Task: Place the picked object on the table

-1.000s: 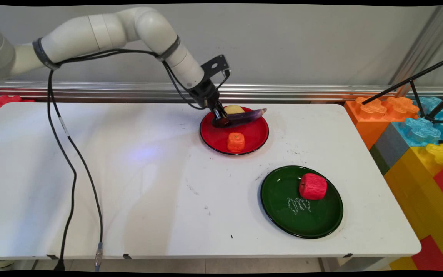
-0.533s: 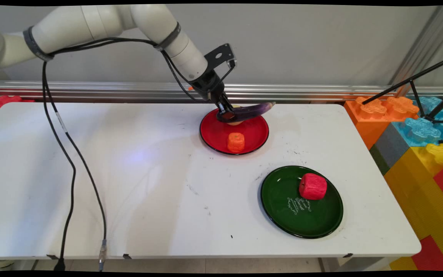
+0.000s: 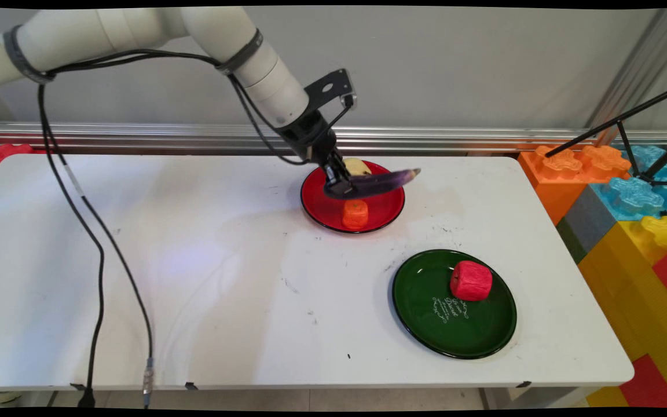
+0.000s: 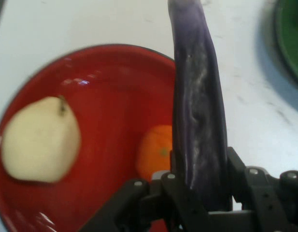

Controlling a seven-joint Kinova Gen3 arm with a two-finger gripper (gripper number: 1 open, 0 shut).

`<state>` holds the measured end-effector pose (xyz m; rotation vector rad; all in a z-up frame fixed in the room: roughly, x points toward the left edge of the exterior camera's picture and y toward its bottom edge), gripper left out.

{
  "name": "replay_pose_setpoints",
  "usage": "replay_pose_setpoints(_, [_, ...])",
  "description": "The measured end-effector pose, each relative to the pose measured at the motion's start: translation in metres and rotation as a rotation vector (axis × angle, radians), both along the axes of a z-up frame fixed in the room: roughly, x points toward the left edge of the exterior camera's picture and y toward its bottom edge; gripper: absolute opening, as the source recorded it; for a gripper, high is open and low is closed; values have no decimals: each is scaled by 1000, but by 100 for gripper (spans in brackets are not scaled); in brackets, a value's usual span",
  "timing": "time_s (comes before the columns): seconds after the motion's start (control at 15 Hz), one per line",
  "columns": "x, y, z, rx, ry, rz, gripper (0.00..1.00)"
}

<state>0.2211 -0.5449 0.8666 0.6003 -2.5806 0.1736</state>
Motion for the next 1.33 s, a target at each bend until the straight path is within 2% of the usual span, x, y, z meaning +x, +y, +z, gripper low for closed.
replay_pose_setpoints(0.6, [10,65,-10,94,-8,-29,0])
replay_pose_setpoints(0.87, [17,77,-21,89,-26,-23,0])
replay_pose_setpoints(1.33, [24,89,-57,63,-51,-10,0])
